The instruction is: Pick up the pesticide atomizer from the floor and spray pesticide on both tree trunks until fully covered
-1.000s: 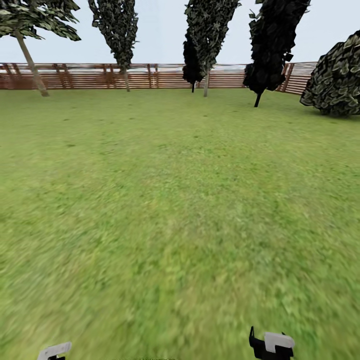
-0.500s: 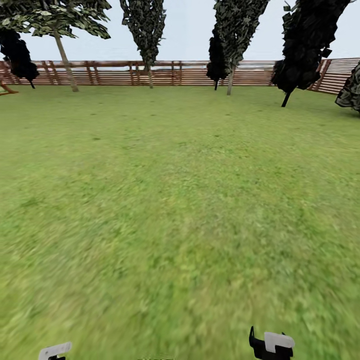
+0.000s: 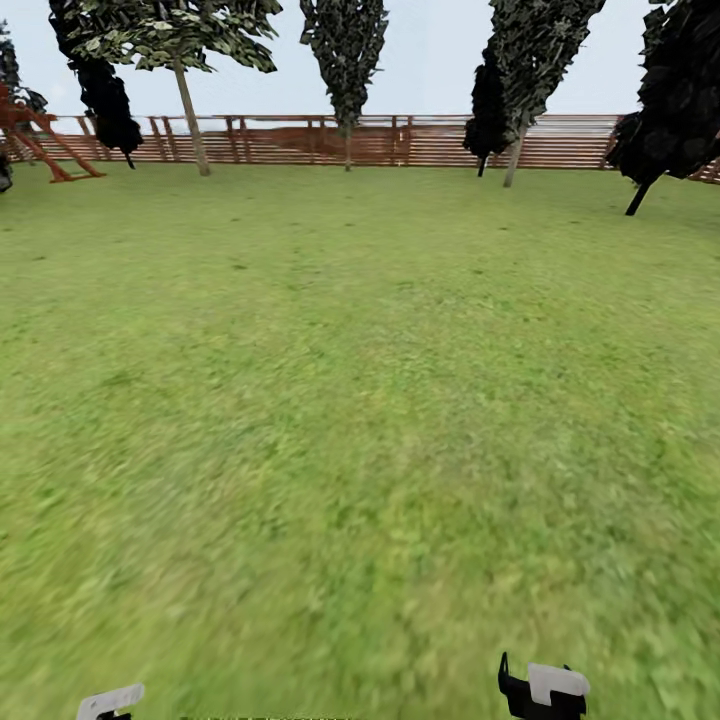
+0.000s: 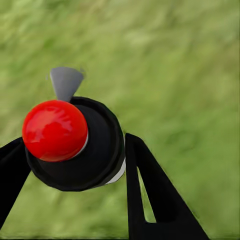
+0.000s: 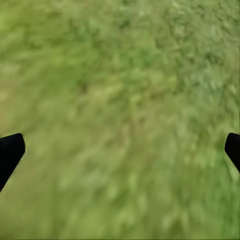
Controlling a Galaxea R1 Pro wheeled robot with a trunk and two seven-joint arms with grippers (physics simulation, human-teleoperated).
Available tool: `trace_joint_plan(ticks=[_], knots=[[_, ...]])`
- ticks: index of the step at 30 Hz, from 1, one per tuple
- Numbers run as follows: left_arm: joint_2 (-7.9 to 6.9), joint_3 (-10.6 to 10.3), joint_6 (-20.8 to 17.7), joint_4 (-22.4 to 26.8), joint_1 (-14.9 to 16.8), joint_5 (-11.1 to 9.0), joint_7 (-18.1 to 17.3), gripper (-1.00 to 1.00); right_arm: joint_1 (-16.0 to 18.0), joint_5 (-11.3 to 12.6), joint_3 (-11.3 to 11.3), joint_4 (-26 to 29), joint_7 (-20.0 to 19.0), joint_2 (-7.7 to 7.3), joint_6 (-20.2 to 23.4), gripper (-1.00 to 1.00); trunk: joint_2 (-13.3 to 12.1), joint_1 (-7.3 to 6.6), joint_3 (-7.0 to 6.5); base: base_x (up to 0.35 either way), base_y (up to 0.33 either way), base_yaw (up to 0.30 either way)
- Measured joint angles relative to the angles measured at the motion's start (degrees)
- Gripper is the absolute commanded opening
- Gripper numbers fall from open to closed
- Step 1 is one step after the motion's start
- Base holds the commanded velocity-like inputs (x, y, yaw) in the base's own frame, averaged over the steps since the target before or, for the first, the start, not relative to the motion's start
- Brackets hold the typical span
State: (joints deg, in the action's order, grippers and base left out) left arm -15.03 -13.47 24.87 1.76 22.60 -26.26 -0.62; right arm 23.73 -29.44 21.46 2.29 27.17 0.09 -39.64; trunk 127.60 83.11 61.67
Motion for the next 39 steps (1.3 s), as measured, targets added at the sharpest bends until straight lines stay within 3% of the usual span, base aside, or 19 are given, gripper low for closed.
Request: trace_joint_plan(ticks=[28,39], knots=[[0.00,0.0,-0.1,-0.1,0.0,0.0,0.0,-1.00,0.0,0.0,0.0,0.0,0.0,0.00,0.0,1.00,0.0,0.00,1.35,0.003,0.000,0.271],[-0.23,0.1,-0.2,-0.1,0.0,-0.1,0.1,-1.00,0.0,0.0,0.0,0.0,0.0,0.12,0.0,1.00,0.0,0.00,1.52,0.325,0.000,0.277]])
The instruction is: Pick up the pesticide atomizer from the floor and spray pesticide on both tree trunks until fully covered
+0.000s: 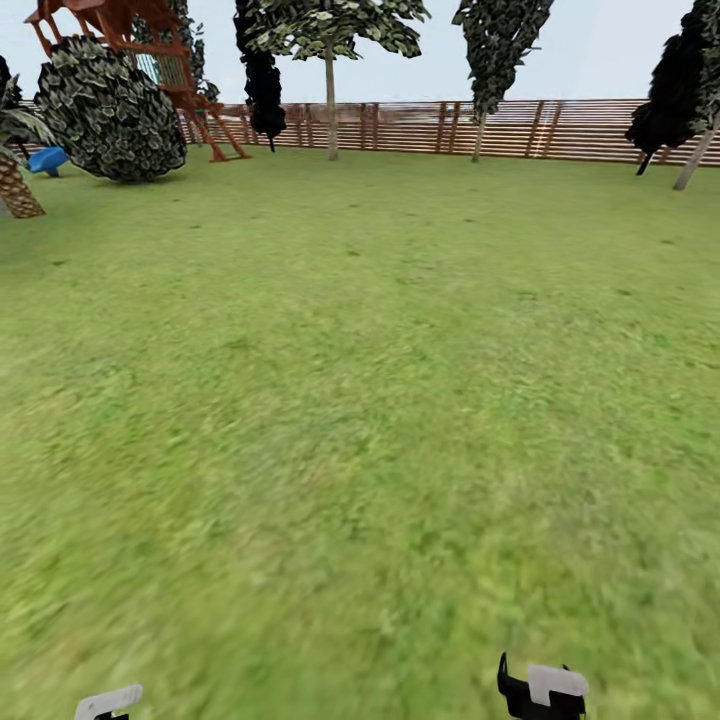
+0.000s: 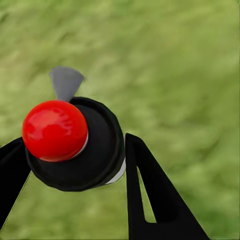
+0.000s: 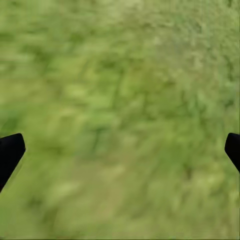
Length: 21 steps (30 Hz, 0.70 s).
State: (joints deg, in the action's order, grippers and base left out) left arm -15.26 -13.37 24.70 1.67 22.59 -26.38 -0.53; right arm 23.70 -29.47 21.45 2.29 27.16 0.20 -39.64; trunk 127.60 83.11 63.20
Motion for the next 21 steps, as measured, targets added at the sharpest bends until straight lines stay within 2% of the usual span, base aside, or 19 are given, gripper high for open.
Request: trace_joint_plan(ticks=[14,21], knots=[[-0.03,0.0,0.0,0.0,0.0,0.0,0.0,-1.00,0.0,0.0,0.0,0.0,0.0,0.05,0.0,1.00,0.0,0.00,-0.02,0.336,0.000,0.278],[-0.03,0.0,0.0,0.0,0.0,-0.1,0.0,-1.00,0.0,-0.1,0.0,-0.8,0.0,0.03,0.0,1.00,0.0,0.00,-0.46,0.336,0.000,0.159]])
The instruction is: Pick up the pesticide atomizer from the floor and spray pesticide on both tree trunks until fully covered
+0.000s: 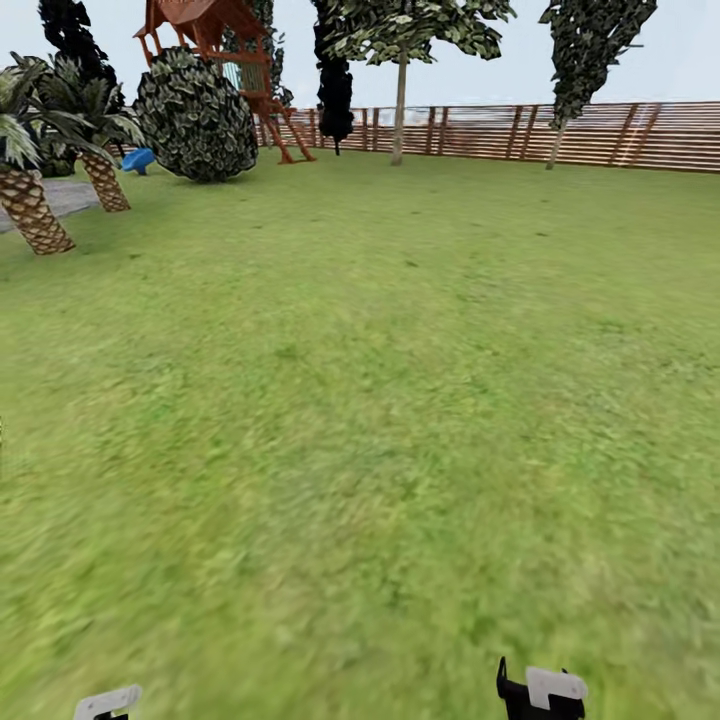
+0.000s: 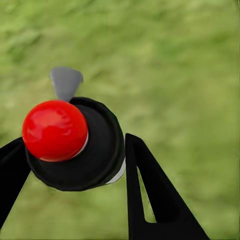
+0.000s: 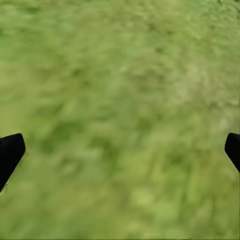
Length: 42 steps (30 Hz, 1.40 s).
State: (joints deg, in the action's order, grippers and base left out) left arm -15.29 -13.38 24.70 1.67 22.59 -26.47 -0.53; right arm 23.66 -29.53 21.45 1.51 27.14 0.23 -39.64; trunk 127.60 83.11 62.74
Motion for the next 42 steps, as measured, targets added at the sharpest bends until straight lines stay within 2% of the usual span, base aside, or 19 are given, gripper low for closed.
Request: trace_joint_plan(ticks=[16,25,37,40,42], knots=[[-0.09,0.0,0.0,0.0,0.0,-0.1,0.0,-1.00,0.0,0.0,0.0,0.0,0.0,0.02,0.0,1.00,0.0,0.00,-1.25,0.337,0.000,0.124],[-0.12,0.0,0.0,0.0,0.0,-0.1,0.1,-1.00,0.0,0.1,0.0,0.0,0.0,0.03,0.0,1.00,0.0,0.00,-1.36,0.337,0.000,0.013],[-0.13,0.0,0.0,0.0,0.0,-0.1,0.1,-1.00,0.0,0.1,0.0,0.0,-0.1,-0.04,0.0,1.00,0.0,0.00,-1.96,0.262,0.000,-0.195],[0.29,-0.5,0.2,1.0,0.1,0.5,-0.1,-1.00,0.0,0.1,0.0,0.0,-0.1,-0.06,0.0,1.00,0.0,0.00,-2.05,0.011,0.000,-0.054],[1.75,-1.3,0.0,4.7,0.2,1.1,-0.6,-1.00,0.0,0.1,0.0,0.0,-0.1,0.01,0.0,1.00,0.0,0.00,-2.07,0.002,0.000,-0.009]])
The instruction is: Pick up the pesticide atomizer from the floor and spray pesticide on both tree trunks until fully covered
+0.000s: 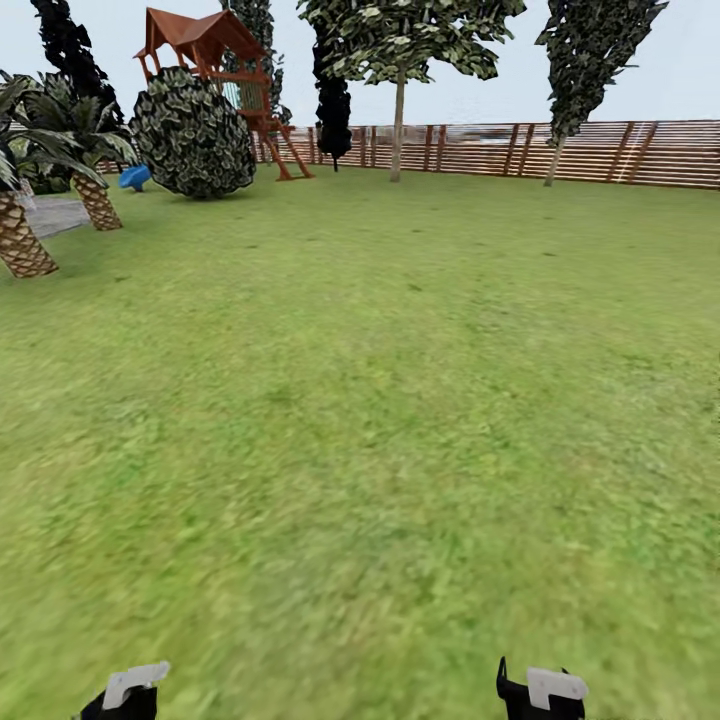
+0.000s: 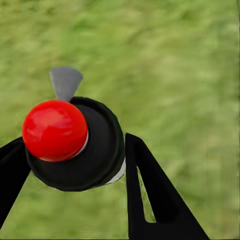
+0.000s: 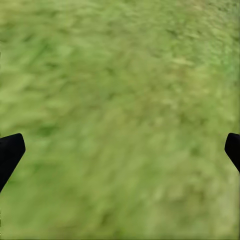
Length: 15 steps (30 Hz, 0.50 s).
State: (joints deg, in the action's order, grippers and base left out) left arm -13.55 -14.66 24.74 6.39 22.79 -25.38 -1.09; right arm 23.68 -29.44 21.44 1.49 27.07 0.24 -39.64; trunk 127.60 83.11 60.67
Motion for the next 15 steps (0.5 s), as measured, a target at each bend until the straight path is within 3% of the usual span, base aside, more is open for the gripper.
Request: trace_joint_plan(ticks=[2,4,6,10,15], knots=[[2.44,-2.9,-0.4,5.2,0.1,2.3,-0.3,-1.00,0.0,0.0,0.0,0.0,0.0,0.02,0.0,1.00,0.0,0.00,0.00,0.000,0.000,-0.002],[5.12,-4.7,-0.7,7.1,0.1,4.3,-0.2,-1.00,0.0,0.0,0.0,0.0,0.0,0.02,0.0,1.00,0.0,0.00,0.00,0.000,0.000,0.000],[6.99,-4.8,-0.5,7.2,0.0,4.8,0.3,-1.00,0.0,0.0,0.0,0.0,0.0,0.02,0.0,1.00,0.0,0.00,0.01,0.000,0.000,0.000],[6.82,-4.3,-0.6,6.4,-0.2,4.4,0.7,-1.00,0.0,0.0,0.0,0.0,0.0,0.02,0.0,1.00,0.0,0.00,0.01,0.221,0.000,0.000],[5.17,-2.5,-0.3,3.6,-0.4,3.6,0.8,-1.00,0.0,0.1,0.0,0.0,0.1,0.02,0.0,1.00,0.0,0.00,0.01,0.330,0.000,-0.016]])
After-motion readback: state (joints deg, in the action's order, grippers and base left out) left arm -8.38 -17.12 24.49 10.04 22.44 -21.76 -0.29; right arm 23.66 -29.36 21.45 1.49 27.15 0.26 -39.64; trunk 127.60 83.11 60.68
